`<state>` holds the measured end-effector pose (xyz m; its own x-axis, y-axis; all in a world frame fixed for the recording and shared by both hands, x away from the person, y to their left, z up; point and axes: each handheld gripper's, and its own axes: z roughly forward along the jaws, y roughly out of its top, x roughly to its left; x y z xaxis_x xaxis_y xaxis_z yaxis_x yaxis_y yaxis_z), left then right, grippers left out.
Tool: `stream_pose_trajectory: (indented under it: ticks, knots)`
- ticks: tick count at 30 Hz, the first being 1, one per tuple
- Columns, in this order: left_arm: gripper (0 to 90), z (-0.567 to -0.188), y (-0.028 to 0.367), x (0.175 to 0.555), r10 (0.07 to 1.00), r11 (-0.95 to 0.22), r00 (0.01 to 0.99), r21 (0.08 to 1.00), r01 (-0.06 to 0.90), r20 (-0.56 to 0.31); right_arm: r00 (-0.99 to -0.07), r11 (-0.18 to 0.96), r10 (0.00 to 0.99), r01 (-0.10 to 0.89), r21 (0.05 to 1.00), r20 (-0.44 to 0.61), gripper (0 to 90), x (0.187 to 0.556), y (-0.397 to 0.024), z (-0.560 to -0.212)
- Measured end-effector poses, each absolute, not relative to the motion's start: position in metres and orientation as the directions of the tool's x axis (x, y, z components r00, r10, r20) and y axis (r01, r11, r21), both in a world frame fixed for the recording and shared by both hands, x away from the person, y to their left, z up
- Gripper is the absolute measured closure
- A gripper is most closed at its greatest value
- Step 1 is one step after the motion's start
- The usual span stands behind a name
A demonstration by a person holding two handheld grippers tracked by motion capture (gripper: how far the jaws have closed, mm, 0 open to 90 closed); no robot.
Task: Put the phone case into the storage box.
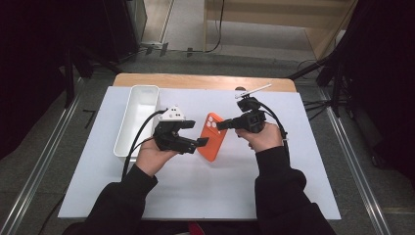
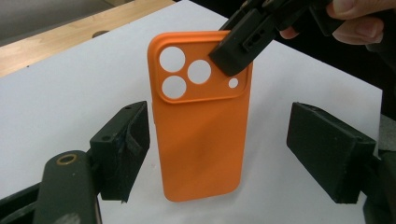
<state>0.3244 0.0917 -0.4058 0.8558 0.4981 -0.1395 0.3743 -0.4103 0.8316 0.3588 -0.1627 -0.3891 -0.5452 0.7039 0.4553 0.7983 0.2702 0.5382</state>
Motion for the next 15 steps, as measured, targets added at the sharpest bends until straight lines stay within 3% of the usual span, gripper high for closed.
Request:
stream_pose_trajectory:
  ticks: [8, 11, 15]
  knots:
    - [11.5, -0.4091, 0.0858, 0.3234, 0.5, -0.43, 0.855, 0.818, 0.382, -0.136, -0.541, 0.267, 0.704, 0.802, 0.535, 0.46, 74.2, 0.3597, -0.1605, -0.3897]
    - [0.0, -0.4099, 0.0836, 0.324, 0.503, -0.426, 0.852, 0.817, 0.388, -0.142, -0.545, 0.27, 0.701, 0.8, 0.536, 0.461, 74.2, 0.358, -0.1585, -0.3889]
    - [0.0, -0.4107, 0.0809, 0.324, 0.495, -0.412, 0.856, 0.828, 0.381, -0.147, -0.551, 0.275, 0.697, 0.797, 0.538, 0.459, 74.2, 0.3569, -0.1571, -0.3883]
